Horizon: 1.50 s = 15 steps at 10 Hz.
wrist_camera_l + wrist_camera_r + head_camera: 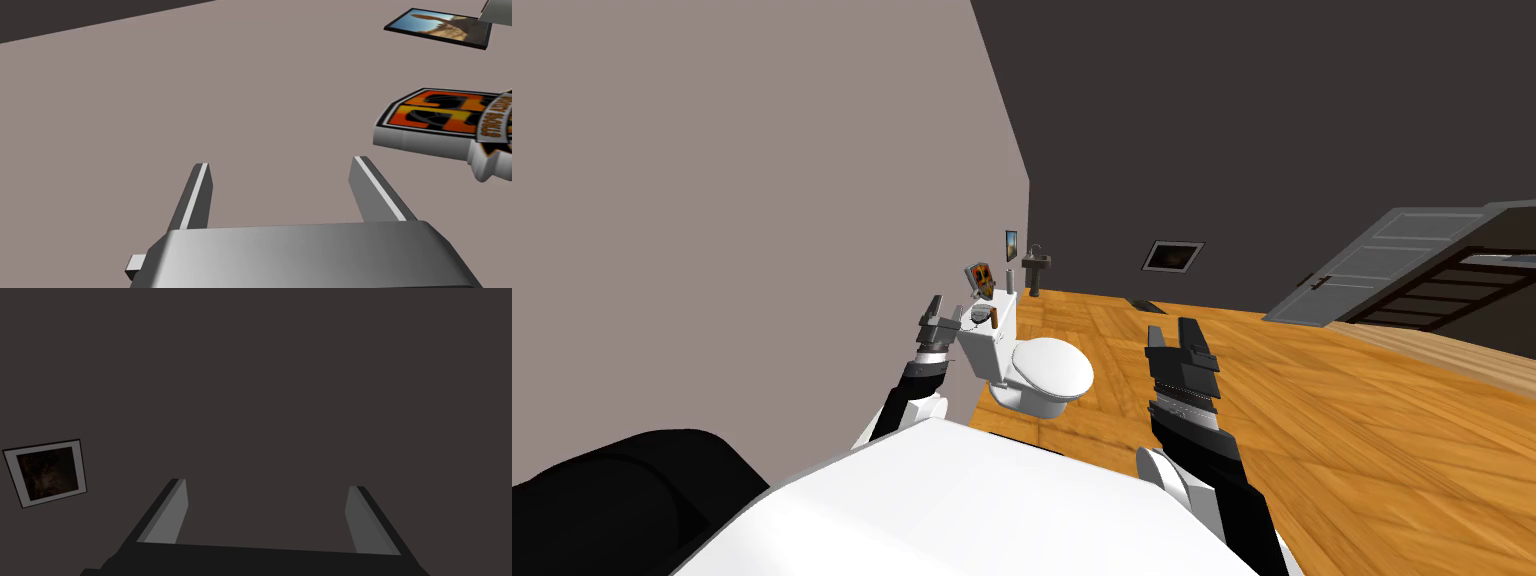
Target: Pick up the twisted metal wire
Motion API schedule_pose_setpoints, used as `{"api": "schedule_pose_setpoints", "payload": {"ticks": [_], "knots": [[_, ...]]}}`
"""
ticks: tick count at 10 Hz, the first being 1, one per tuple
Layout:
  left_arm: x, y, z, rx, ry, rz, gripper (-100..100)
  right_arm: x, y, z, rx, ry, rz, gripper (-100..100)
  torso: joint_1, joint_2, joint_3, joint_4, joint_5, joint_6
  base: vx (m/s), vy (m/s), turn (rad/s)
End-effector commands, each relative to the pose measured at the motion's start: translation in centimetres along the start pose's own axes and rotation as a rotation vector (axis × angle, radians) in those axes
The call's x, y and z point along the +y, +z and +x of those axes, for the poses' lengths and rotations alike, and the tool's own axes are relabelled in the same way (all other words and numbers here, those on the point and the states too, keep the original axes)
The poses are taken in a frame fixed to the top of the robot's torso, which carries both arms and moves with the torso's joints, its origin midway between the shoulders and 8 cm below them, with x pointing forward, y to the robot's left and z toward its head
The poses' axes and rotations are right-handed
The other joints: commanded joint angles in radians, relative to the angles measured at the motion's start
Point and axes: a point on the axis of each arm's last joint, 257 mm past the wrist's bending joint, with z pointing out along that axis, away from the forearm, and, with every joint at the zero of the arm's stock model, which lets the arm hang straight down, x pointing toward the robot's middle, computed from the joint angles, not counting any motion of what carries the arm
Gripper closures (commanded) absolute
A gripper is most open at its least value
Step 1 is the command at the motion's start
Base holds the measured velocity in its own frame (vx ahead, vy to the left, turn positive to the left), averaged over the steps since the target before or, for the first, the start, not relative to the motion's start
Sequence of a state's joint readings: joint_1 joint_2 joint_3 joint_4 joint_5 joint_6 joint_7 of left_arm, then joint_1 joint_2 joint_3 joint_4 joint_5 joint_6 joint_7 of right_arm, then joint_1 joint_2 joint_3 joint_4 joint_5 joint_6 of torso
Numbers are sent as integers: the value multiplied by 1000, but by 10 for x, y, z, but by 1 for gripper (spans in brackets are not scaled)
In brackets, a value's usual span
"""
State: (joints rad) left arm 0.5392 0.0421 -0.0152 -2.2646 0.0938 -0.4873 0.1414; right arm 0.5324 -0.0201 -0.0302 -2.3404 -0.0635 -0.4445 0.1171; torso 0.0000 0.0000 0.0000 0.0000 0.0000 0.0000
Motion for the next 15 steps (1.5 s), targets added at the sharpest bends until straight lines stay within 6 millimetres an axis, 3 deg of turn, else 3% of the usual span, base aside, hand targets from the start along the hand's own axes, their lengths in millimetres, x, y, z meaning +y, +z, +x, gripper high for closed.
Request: {"api": "schedule_pose_setpoints", "payload": {"ticks": [1,15], "knots": [[9,3,2,24,10,-41,-100,0,0,0,0,0,0,0,0,0,0,0,0,0,-5,9,20],[63,19,-7,33,31,-286,-100,0,0,0,0,0,0,0,1,1,1,0,0,0,-12,14,25]]}}
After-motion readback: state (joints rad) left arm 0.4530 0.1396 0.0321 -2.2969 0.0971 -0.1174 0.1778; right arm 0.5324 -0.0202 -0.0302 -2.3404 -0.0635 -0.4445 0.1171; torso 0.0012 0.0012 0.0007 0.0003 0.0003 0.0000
